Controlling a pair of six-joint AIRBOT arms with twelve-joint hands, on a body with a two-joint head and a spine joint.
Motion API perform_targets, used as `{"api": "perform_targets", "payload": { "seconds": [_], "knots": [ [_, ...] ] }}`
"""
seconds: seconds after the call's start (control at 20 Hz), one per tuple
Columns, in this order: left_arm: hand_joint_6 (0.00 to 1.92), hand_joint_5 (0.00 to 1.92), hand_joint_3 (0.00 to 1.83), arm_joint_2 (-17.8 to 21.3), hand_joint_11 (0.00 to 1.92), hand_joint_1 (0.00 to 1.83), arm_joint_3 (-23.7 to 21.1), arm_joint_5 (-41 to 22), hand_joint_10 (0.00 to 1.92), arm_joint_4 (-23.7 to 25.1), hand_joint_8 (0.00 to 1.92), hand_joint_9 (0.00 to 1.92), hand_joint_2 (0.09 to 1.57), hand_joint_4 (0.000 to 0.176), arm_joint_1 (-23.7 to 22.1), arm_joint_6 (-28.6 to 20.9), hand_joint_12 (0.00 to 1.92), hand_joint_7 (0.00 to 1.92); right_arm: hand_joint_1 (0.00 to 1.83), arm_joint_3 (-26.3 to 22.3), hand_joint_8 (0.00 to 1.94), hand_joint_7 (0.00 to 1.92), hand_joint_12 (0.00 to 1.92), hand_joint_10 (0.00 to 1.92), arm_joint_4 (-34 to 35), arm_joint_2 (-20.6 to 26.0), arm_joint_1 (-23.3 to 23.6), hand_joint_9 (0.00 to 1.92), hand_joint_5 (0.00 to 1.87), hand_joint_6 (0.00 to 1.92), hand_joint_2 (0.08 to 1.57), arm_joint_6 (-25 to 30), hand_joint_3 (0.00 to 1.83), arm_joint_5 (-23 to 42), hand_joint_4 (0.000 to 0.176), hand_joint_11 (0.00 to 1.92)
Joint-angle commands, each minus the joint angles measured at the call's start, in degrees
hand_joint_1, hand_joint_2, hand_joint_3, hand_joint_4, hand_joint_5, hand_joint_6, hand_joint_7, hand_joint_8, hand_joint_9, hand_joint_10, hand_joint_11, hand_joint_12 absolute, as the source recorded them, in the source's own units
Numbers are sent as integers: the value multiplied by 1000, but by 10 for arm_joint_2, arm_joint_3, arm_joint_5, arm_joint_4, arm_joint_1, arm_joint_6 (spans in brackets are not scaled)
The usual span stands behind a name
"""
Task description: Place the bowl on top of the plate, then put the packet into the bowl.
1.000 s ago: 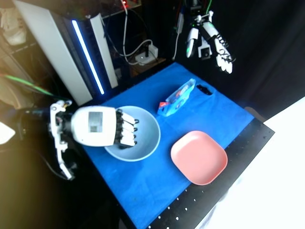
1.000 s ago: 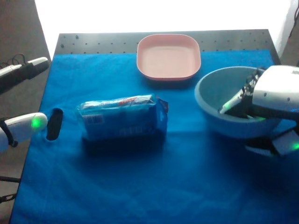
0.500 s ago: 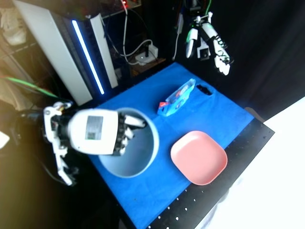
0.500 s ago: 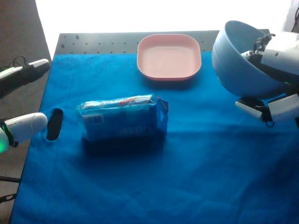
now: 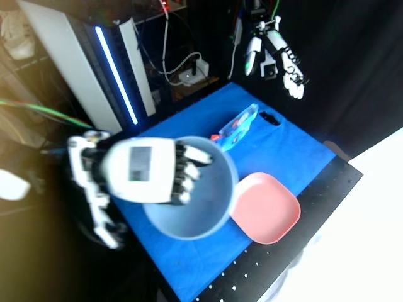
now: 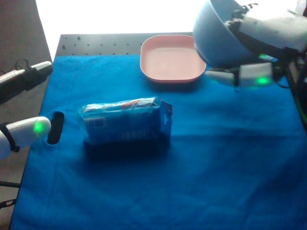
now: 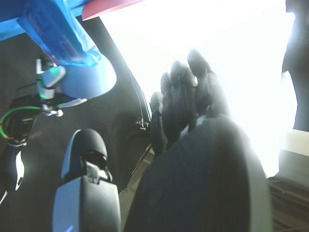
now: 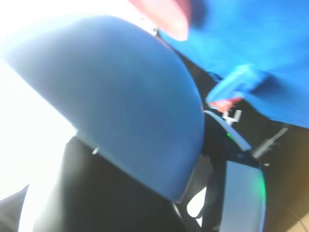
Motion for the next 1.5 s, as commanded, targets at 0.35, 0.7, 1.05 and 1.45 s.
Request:
{"api": "perform_targets", "payload": {
  "seconds": [0.35, 0.7, 1.05, 1.45],
  "knots": [
    [2, 272, 1, -7, 0, 601, 12, -58, 1, 8, 0, 271, 1184, 84, -14, -9, 509, 285, 976, 84, 1941, 1244, 1921, 1921, -1, -105, 63, 1370, 733, 1921, 870, 2, 1121, -30, 0, 1476],
    [0, 275, 4, -15, 35, 555, 21, -43, 0, 23, 0, 289, 1199, 64, -37, -12, 519, 303, 1153, 112, 1941, 1148, 1921, 1921, -21, -135, 73, 1389, 1152, 1921, 1098, 2, 876, -84, 0, 1500],
    [1, 275, 0, -16, 72, 582, 21, -46, 0, 23, 2, 245, 1192, 65, -37, -14, 391, 260, 1349, 126, 1941, 858, 1921, 1921, -21, -149, 72, 1353, 1151, 1921, 711, 2, 1338, -112, 0, 1437],
    [1, 272, 5, -20, 83, 621, 23, -42, 4, 25, 3, 237, 1211, 52, -44, -15, 375, 259, 1337, 136, 1441, 949, 1603, 1489, -33, -167, 72, 1024, 1008, 1120, 1119, 2, 570, -130, 0, 928]
  ]
}}
